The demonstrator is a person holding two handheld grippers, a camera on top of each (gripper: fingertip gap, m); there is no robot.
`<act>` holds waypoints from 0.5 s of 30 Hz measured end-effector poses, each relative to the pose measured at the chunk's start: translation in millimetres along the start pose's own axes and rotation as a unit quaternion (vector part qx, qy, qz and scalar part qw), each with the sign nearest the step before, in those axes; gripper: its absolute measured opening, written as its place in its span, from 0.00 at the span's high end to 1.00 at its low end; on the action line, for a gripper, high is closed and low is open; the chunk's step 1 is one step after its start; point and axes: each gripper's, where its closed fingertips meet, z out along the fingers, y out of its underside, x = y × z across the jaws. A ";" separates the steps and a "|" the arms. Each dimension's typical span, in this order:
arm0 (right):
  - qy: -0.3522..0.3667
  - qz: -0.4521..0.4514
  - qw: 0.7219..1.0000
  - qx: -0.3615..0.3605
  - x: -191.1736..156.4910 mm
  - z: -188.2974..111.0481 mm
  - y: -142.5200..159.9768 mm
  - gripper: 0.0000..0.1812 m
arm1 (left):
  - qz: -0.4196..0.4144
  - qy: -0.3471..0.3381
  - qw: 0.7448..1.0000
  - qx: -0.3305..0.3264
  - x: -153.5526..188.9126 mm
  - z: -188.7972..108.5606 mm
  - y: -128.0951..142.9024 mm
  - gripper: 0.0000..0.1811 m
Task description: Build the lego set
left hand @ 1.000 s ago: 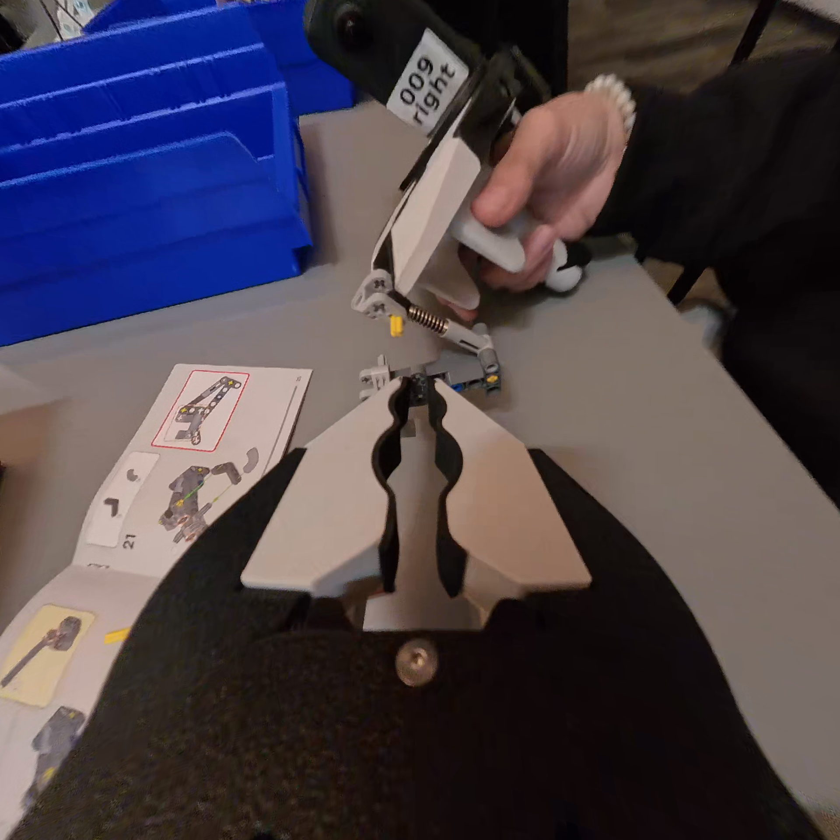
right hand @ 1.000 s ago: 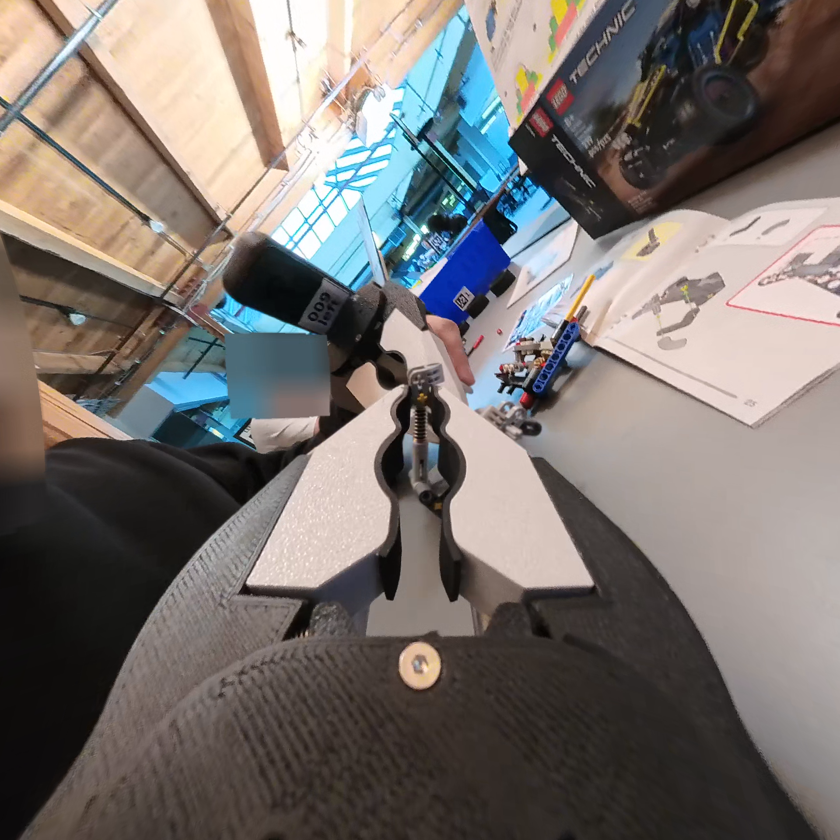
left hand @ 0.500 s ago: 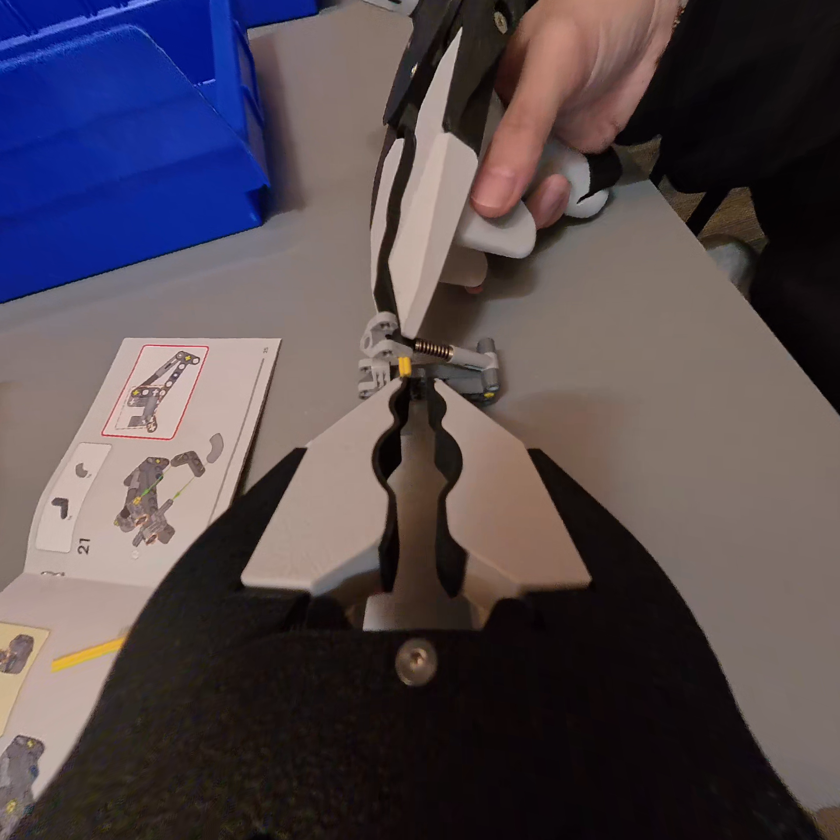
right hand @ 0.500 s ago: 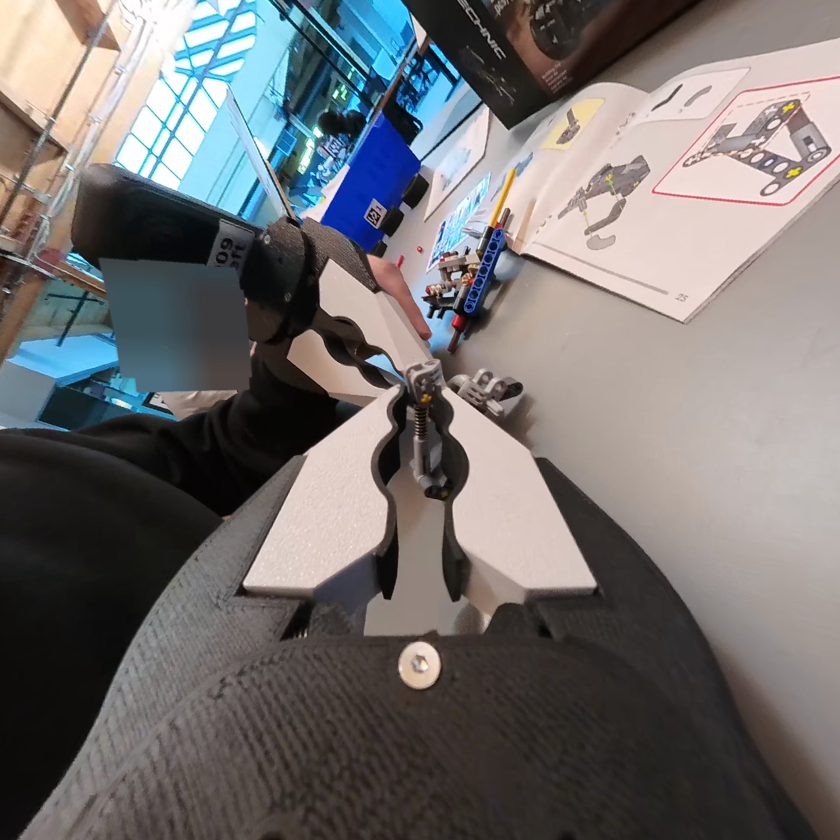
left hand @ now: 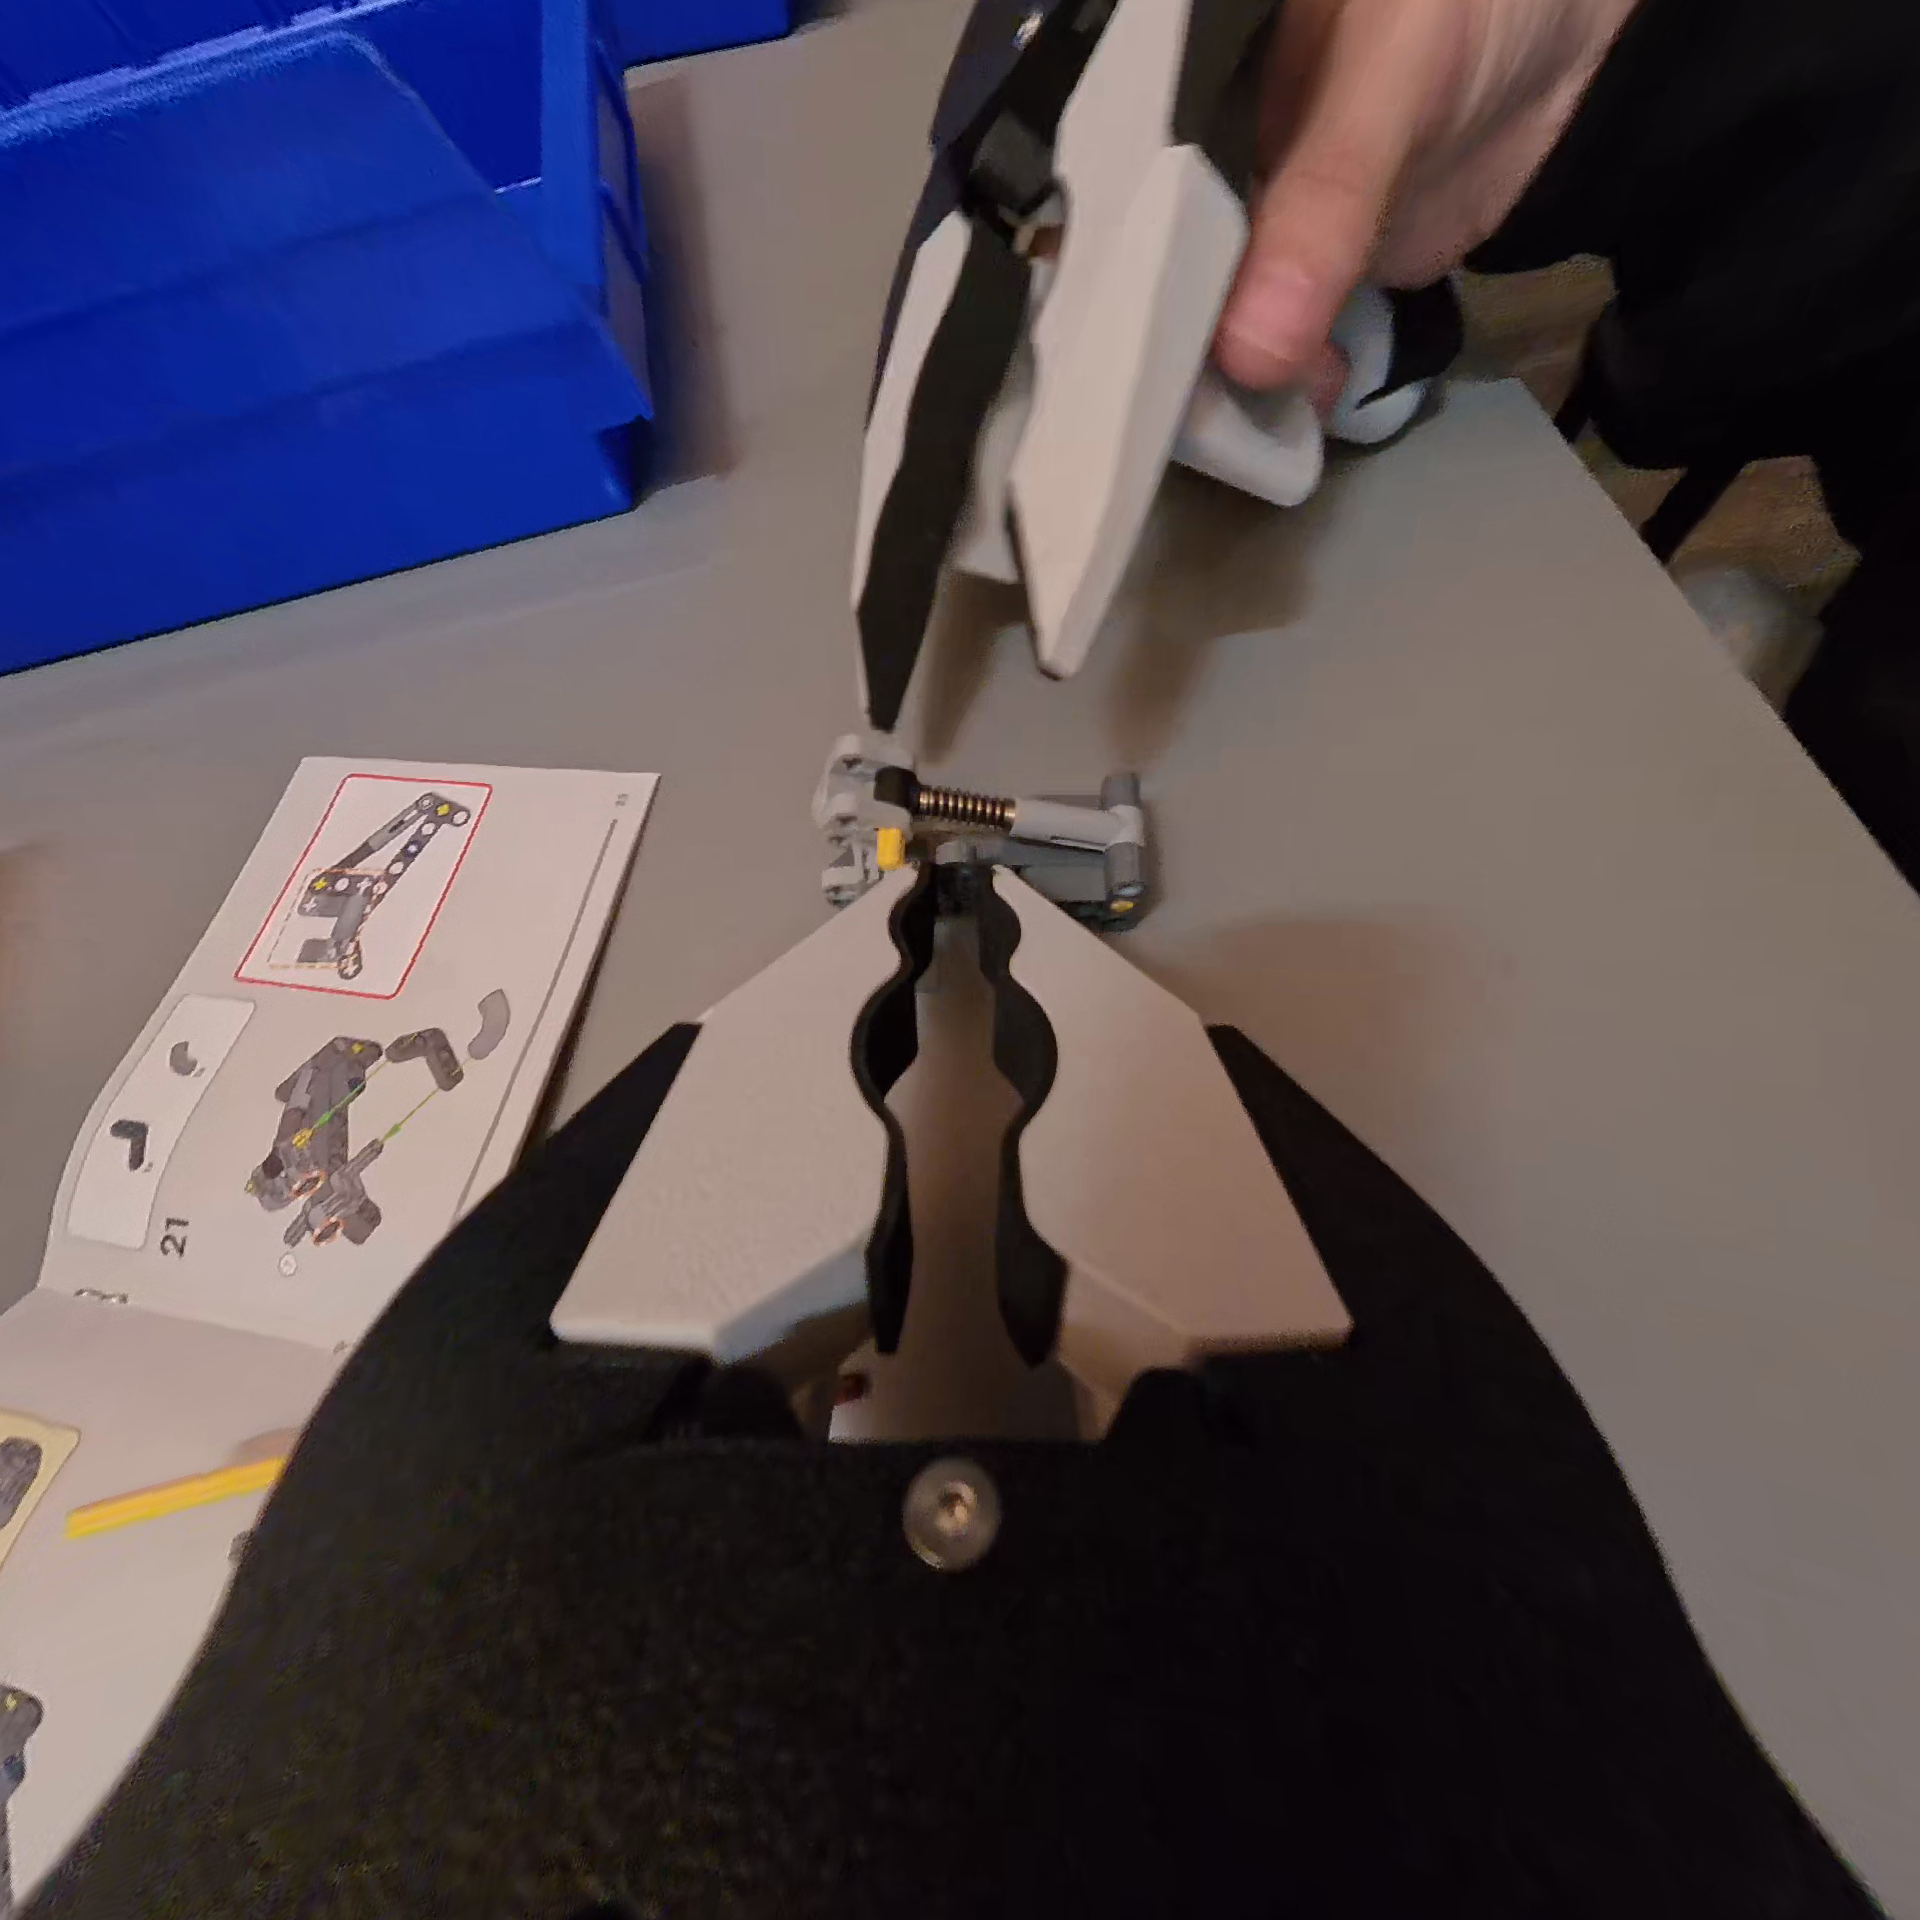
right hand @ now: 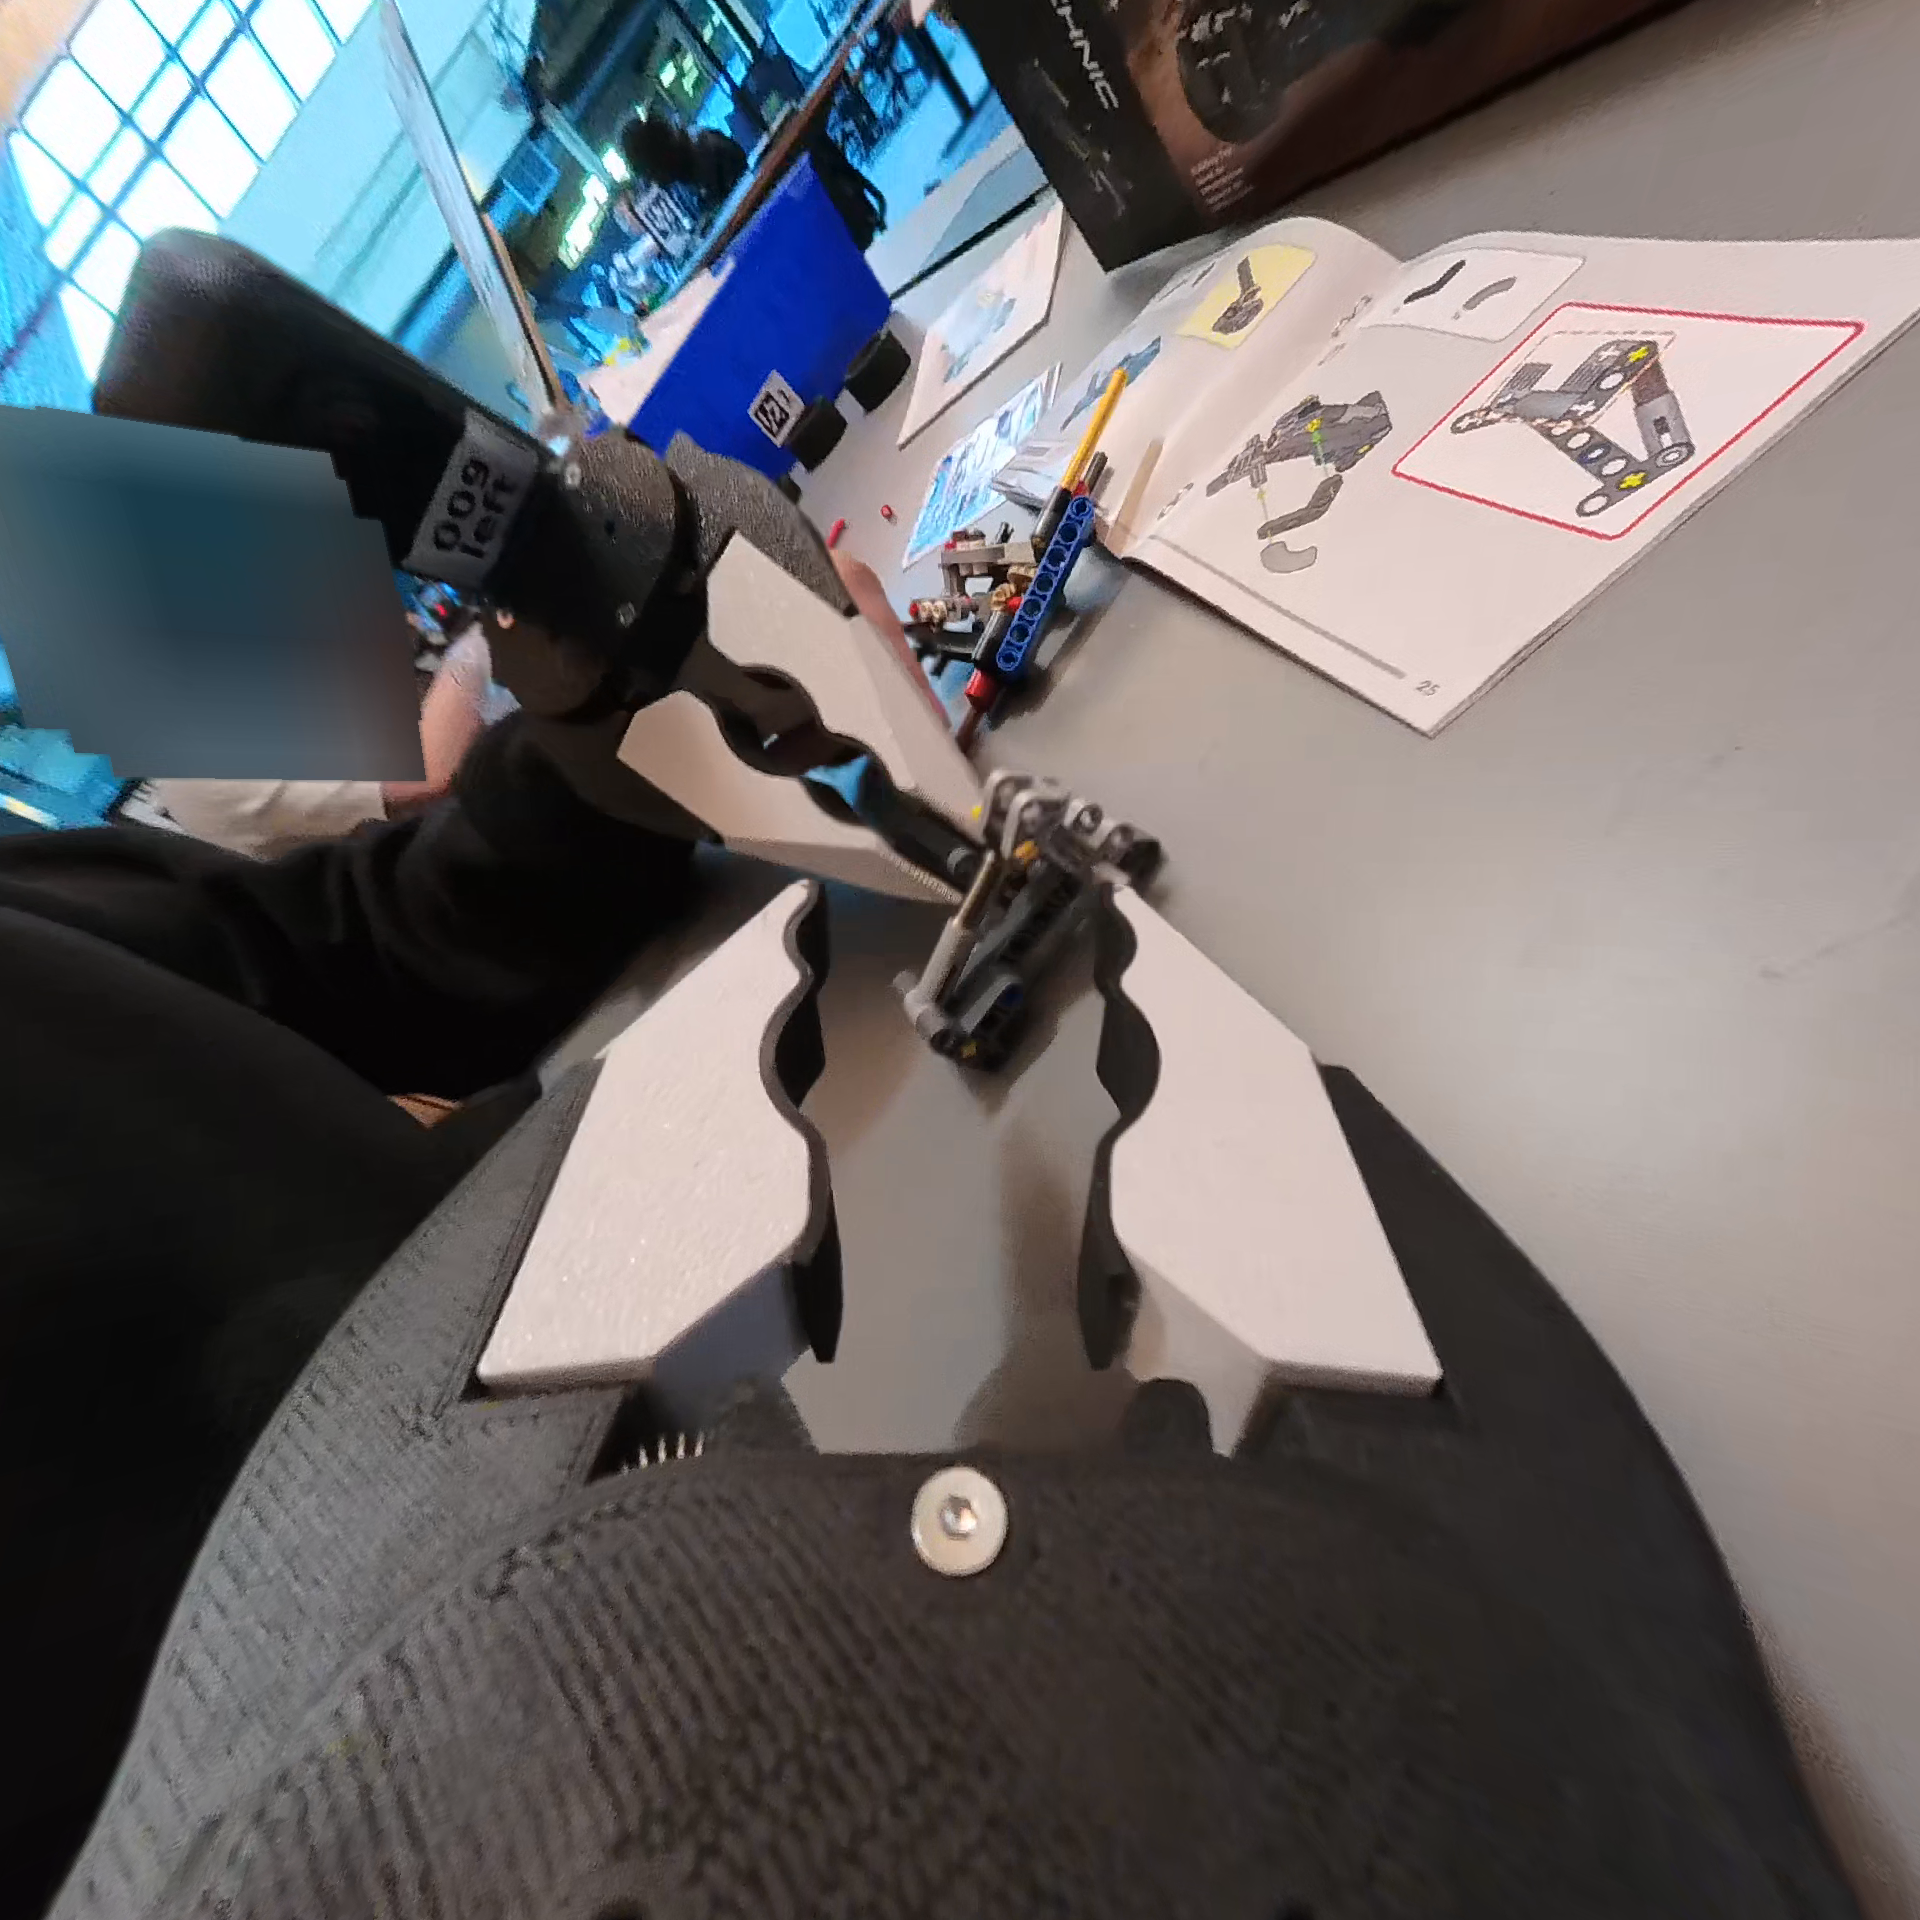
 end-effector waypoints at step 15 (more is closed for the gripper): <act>0.234 -0.147 0.957 -0.086 55.2 -4.4 4.7 0.88 | -0.028 -0.058 0.998 0.002 -9.4 -0.6 1.4 0.91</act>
